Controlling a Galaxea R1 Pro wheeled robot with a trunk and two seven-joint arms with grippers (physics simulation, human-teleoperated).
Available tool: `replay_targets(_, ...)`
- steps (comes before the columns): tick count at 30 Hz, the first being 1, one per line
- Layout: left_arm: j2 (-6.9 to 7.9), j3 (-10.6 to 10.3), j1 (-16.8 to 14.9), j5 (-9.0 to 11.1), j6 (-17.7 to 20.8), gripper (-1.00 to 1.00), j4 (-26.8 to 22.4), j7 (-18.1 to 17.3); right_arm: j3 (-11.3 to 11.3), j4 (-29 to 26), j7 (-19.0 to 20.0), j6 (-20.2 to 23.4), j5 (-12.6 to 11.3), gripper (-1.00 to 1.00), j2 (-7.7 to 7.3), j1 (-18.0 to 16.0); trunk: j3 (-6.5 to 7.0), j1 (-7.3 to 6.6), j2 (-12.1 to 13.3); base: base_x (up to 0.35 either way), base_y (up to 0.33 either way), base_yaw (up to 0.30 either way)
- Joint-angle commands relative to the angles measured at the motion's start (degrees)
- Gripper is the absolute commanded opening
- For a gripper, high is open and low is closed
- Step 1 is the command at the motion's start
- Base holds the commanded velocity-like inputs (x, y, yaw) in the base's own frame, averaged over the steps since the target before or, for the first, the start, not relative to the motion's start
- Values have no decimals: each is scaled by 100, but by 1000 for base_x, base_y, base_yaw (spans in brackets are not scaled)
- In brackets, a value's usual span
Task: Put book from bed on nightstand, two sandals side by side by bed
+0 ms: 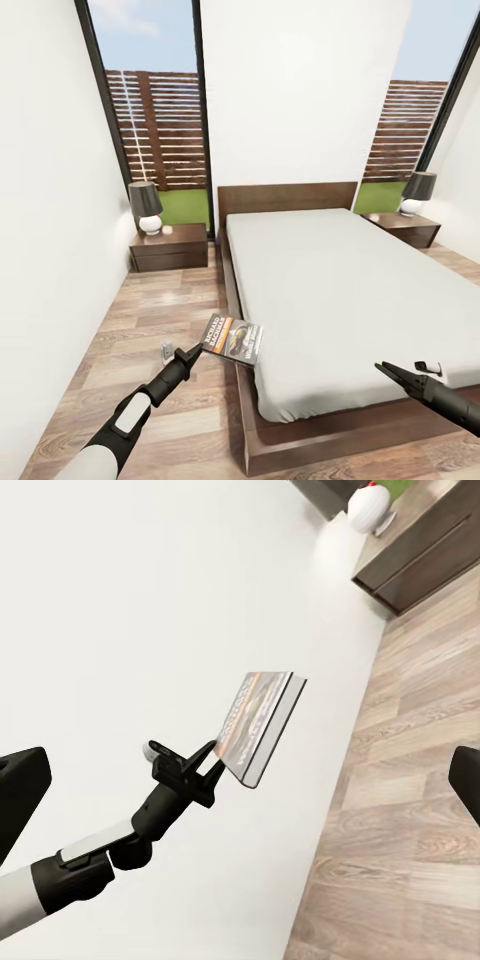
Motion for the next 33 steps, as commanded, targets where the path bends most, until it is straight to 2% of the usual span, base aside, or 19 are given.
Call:
replay_targets(1, -4, 27, -4, 34, 57, -100, 1, -13, 10, -4, 12, 54, -17, 100, -2, -3, -5, 0, -3, 13, 286, 0)
replay_targets(12, -12, 27, -4, 34, 50, -100, 1, -12, 42, -2, -5, 48, 13, 100, -2, -3, -5, 0, -3, 4, 286, 0)
replay_targets(21, -13, 27, -4, 42, 49, -100, 1, -5, 25, 8, -560, 65, -17, 100, -2, -3, -5, 0, -3, 0, 283, 0)
replay_targets(27, -13, 27, -4, 43, 48, -100, 1, -6, 16, 2, -652, 46, -38, 100, -2, -3, -5, 0, -3, 0, 236, 29)
replay_targets(33, -19, 27, -4, 43, 47, -100, 1, -10, 21, 1, -690, 36, -33, 100, -2, -3, -5, 0, -3, 0, 76, 167)
